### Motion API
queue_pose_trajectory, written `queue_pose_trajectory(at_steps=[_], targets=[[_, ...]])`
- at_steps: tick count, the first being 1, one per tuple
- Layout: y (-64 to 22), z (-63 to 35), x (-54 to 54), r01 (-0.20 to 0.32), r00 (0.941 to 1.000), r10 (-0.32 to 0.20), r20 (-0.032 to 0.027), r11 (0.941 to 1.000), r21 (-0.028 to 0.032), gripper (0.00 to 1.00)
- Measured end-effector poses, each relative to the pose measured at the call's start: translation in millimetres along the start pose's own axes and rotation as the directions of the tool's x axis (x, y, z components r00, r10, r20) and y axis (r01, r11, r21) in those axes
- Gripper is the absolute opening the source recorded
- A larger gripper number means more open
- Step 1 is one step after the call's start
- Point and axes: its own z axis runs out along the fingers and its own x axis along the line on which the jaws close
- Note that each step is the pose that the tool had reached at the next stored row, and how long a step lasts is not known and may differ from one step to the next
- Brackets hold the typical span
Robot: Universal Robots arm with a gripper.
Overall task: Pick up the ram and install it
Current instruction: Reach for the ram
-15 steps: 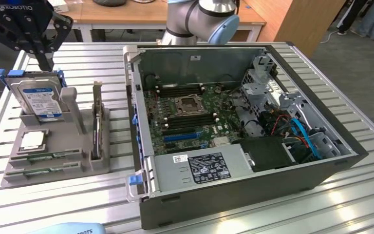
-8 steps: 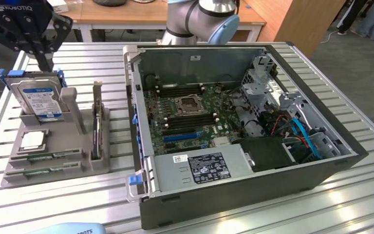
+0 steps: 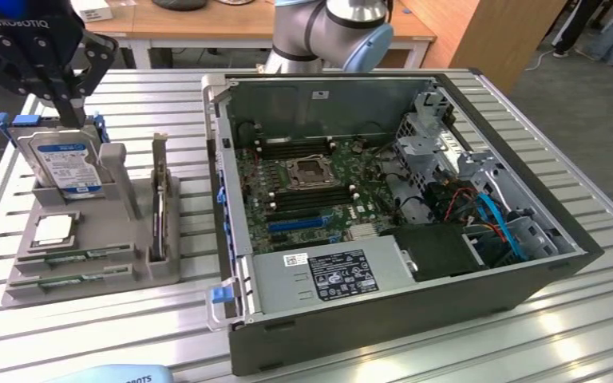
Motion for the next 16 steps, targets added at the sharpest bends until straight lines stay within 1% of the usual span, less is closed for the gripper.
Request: queue_pose_trajectory(at_steps=[6,13,16], targets=[[-16.1,-0.7,-1.2,0.000,1.0000,0.000,0.0000,1.0000,0.0000,0.10],[-31.9,-1.4,-2.4,0.000,1.0000,0.000,0.0000,1.0000,0.0000,0.10],[-33.4,-1.5,-2.5,0.000,1.0000,0.000,0.0000,1.0000,0.0001,0.10]])
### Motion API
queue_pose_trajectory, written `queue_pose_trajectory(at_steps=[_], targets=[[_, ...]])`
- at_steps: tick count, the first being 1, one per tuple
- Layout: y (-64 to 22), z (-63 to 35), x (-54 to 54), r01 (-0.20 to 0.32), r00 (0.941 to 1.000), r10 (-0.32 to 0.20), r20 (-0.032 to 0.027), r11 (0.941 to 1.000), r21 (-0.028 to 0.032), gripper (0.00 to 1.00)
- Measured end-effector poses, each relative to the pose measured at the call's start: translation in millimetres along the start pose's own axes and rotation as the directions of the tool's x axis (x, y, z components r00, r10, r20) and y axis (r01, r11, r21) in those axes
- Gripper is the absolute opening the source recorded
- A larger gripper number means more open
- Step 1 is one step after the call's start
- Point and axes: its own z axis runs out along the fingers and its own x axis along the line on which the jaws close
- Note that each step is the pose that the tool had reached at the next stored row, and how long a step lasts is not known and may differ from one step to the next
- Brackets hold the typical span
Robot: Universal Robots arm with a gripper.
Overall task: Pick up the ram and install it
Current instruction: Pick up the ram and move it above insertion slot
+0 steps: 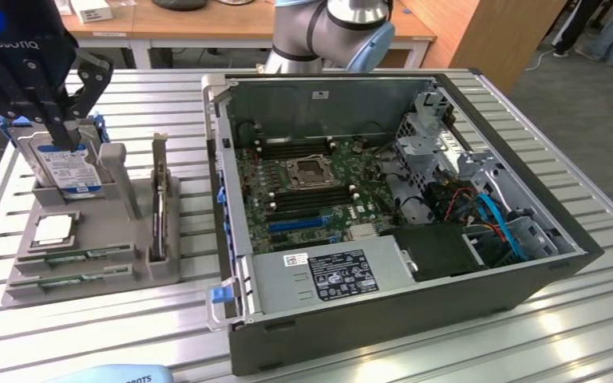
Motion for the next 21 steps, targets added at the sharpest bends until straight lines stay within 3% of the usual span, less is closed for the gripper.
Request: queue_pose_trajectory(at_steps=[13,21], targets=[[0.0,0.0,0.0,0.003,1.0000,-0.003,-0.0001,1.0000,-0.0001,0.10],[0.0,0.0,0.0,0.068,0.9977,-0.068,-0.0030,0.9977,-0.0013,0.10]])
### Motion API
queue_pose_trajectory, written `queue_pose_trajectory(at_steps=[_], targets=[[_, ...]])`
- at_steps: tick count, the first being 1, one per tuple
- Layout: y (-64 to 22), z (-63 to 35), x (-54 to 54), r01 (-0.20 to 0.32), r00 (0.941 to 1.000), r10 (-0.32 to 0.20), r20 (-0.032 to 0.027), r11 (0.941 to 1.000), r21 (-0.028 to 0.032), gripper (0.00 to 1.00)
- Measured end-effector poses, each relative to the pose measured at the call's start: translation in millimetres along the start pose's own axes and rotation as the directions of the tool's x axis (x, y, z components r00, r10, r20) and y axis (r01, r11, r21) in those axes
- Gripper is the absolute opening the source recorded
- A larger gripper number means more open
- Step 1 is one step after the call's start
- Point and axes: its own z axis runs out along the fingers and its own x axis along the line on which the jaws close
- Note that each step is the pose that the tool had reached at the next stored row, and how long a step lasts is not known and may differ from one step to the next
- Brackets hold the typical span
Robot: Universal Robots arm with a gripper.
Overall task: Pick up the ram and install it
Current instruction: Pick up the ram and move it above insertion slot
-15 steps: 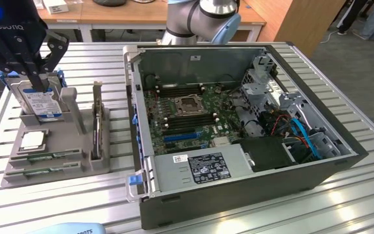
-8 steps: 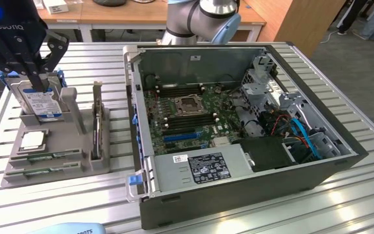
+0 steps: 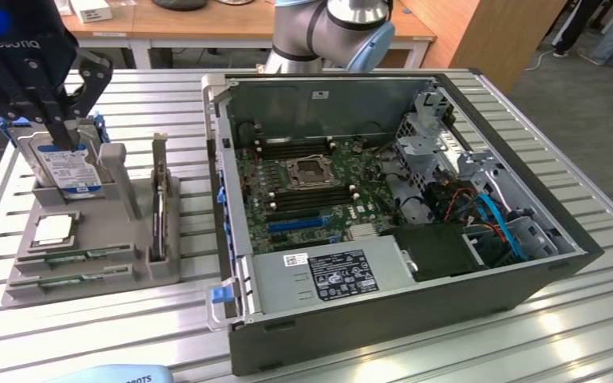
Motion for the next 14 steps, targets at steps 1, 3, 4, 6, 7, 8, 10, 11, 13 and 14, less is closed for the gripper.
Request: queue_pose_trajectory(at_steps=[1,3,4,6,7,8,10,11,13,14], targets=[[0.0,0.0,0.0,0.009,1.0000,-0.009,-0.0004,1.0000,-0.0001,0.10],[0.0,0.1,0.0,0.028,0.9996,-0.028,-0.0012,0.9996,-0.0004,0.10],[0.0,0.1,0.0,0.039,0.9992,-0.039,-0.0017,0.9992,-0.0007,0.10],[0.0,0.1,0.0,0.067,0.9978,-0.067,-0.0029,0.9978,-0.0013,0.10],[0.0,0.2,0.0,0.081,0.9967,-0.081,-0.0035,0.9967,-0.0017,0.10],[0.0,0.2,0.0,0.096,0.9954,-0.096,-0.0042,0.9954,-0.0020,0.10],[0.0,0.2,0.0,0.125,0.9921,-0.125,-0.0054,0.9921,-0.0028,0.10],[0.0,0.3,0.0,0.141,0.9900,-0.141,-0.0060,0.9900,-0.0033,0.10],[0.0,0.4,0.0,0.176,0.9844,-0.176,-0.0074,0.9844,-0.0043,0.10],[0.0,0.4,0.0,0.192,0.9813,-0.192,-0.0081,0.9813,-0.0047,0.10]])
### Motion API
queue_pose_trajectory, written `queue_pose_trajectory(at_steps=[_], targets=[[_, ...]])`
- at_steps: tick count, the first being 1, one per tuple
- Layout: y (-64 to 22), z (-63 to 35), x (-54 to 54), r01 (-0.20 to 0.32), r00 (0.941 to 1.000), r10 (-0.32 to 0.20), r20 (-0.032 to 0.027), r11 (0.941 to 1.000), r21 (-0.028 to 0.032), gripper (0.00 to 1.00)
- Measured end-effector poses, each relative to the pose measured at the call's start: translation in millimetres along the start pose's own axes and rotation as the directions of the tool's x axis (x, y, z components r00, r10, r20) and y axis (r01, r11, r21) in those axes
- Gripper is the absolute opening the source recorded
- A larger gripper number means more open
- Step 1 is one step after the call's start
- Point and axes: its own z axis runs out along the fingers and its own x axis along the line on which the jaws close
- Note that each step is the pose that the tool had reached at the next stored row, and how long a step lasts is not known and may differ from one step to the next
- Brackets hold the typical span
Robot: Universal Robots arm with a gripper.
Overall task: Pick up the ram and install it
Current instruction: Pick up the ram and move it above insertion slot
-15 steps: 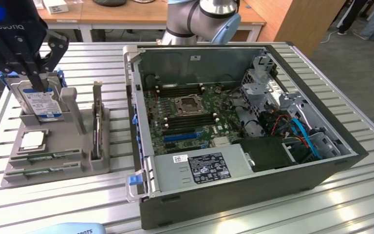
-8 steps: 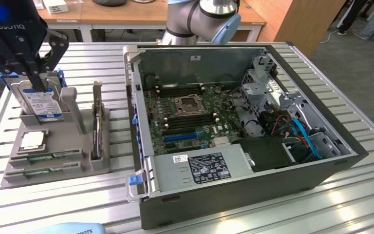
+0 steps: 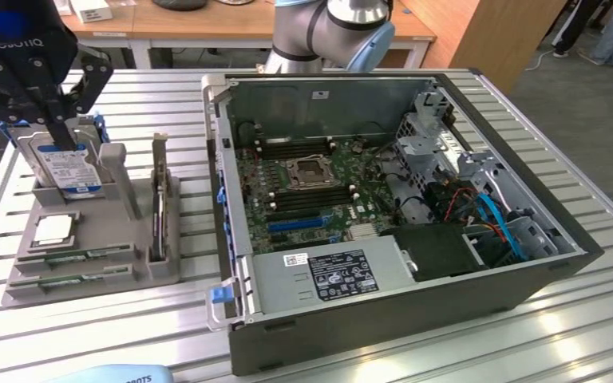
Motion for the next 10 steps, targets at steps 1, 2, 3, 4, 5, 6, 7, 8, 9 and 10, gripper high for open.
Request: queue_pose_trajectory(at_steps=[1,2,3,4,5,6,7,8,9,10], targets=[[0.0,0.0,0.0,0.017,0.9999,-0.017,-0.0008,0.9999,-0.0003,0.10],[0.0,0.0,0.0,0.034,0.9994,-0.034,-0.0016,0.9994,-0.0006,0.10],[0.0,0.0,0.0,0.051,0.9987,-0.051,-0.0024,0.9987,-0.0008,0.10],[0.0,0.1,0.0,0.068,0.9977,-0.068,-0.0030,0.9977,-0.0010,0.10],[0.0,0.1,0.0,0.084,0.9964,-0.084,-0.0039,0.9964,-0.0011,0.10],[0.0,0.1,0.0,0.102,0.9947,-0.102,-0.0049,0.9947,-0.0010,0.10],[0.0,0.1,0.0,0.119,0.9928,-0.119,-0.0057,0.9929,-0.0009,0.10],[0.0,0.1,0.0,0.137,0.9906,-0.137,-0.0067,0.9906,-0.0007,0.10],[0.0,0.1,0.0,0.154,0.9881,-0.154,-0.0077,0.9881,-0.0004,0.10],[0.0,0.1,0.0,0.170,0.9854,-0.170,-0.0086,0.9854,-0.0003,0.10]])
